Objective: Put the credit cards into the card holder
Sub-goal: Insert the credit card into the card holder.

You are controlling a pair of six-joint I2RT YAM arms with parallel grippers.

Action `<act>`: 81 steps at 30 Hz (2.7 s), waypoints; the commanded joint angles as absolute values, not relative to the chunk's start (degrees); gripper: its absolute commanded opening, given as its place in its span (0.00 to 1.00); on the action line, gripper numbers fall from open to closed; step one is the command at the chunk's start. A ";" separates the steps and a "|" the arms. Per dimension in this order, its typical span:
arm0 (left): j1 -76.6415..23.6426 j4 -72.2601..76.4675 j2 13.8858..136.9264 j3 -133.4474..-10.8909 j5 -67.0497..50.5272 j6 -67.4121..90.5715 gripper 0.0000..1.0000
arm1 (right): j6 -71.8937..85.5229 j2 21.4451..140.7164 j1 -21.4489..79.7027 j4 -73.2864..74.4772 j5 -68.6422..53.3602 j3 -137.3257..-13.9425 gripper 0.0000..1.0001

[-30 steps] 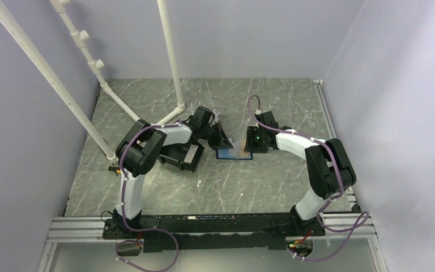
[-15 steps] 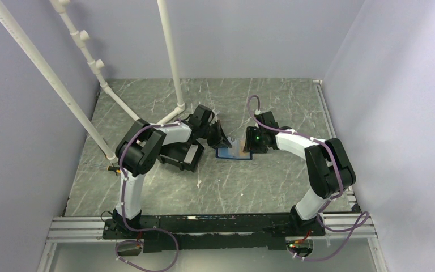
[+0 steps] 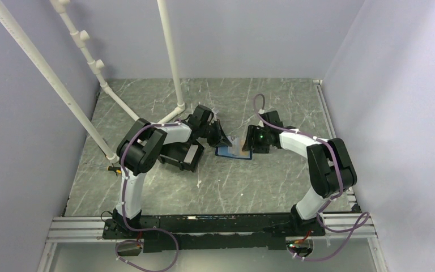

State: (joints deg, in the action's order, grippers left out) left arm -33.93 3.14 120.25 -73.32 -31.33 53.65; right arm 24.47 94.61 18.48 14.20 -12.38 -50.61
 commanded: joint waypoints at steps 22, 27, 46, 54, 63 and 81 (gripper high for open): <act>-35.86 0.85 127.10 -79.40 -34.67 47.19 0.00 | 28.63 99.62 12.13 4.40 -27.19 -49.44 0.28; -36.35 -2.63 127.25 -81.69 -35.23 45.20 0.00 | 28.01 99.63 11.92 5.05 -25.83 -49.63 0.28; -42.62 -17.83 126.48 -91.09 -18.73 31.02 0.52 | 27.50 99.60 11.69 5.39 -26.50 -49.74 0.27; -44.36 -21.40 124.03 -91.28 -16.90 25.44 0.65 | 27.03 98.54 11.21 6.86 -24.29 -49.59 0.26; -43.48 -21.18 127.07 -94.33 -19.93 26.06 0.77 | 26.63 99.02 11.24 7.14 -24.88 -49.98 0.27; -45.72 -24.42 123.30 -96.52 -21.76 24.75 0.84 | 25.57 90.11 8.44 12.29 -17.58 -46.80 0.39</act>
State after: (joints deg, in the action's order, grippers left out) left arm -46.09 -23.18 127.79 -98.56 -21.58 23.66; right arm 27.18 93.36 8.56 11.33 -19.49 -47.31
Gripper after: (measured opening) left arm 0.831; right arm 0.359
